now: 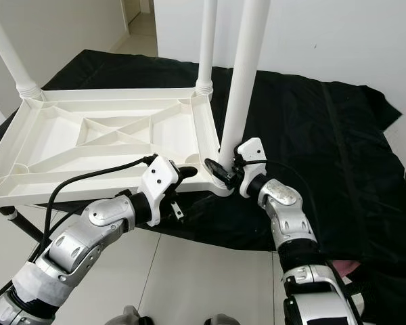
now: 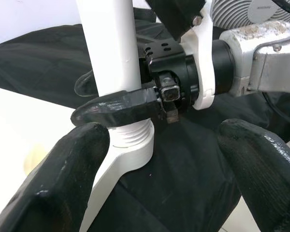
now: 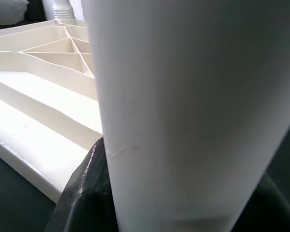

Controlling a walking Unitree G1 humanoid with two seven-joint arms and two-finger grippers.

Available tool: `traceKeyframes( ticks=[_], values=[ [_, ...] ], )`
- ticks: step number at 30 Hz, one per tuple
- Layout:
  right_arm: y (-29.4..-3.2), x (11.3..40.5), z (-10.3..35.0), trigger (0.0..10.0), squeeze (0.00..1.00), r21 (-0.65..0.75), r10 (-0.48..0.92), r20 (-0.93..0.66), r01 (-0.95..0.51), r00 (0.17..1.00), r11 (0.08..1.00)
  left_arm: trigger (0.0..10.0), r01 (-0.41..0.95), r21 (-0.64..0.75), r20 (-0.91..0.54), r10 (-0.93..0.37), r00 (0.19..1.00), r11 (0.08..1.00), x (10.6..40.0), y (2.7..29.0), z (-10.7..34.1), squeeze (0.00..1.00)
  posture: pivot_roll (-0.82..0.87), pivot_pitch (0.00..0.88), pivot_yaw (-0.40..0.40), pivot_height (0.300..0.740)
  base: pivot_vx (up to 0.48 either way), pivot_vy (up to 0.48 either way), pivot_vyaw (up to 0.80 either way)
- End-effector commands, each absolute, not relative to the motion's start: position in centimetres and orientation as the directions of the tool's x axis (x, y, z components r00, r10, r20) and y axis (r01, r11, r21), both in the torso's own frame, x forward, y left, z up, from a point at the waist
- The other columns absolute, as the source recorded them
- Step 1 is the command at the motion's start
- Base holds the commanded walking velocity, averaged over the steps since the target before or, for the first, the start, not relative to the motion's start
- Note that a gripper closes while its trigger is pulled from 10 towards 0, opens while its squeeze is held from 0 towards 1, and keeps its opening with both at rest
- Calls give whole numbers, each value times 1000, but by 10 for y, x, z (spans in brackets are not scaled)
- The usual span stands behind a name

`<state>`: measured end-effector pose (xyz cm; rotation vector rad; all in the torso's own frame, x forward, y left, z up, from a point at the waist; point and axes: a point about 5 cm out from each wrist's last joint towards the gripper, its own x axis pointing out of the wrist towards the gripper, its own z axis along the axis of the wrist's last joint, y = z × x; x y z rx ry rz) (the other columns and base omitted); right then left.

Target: Building children table

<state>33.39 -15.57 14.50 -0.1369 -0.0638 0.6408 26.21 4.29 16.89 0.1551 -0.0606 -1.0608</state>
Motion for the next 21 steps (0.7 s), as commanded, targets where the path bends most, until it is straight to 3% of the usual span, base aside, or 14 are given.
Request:
traceKeyframes(
  ticks=[1,6,9,10,13,21],
  values=[
    [-153,329,134,10000,0,-109,562,-19,-561,827,821,10000,885,153,-62,-890,452,439,260,44,163,0,-66,44,-1,740,0,0,0],
    [-146,322,140,10000,0,-87,497,23,-494,867,865,10000,887,152,-67,-891,448,435,259,43,162,0,-71,44,-1,740,0,0,0],
    [-145,313,142,10000,0,29,254,28,-255,967,967,10000,888,152,-69,-891,449,435,259,44,161,0,-75,41,-6,740,0,0,0],
    [-145,313,142,10000,0,29,254,28,-255,967,967,10000,888,152,-69,-891,449,435,259,44,161,0,-75,41,-6,740,0,0,0],
    [-136,301,146,10000,0,37,76,32,-77,997,996,10000,887,150,-66,-891,449,436,260,43,161,0,-78,43,-7,740,0,0,0],
    [-121,293,149,10000,0,7,70,35,-70,997,997,10000,889,150,-62,-893,445,432,260,41,162,0,-82,33,-16,740,0,0,0]
  ],
)
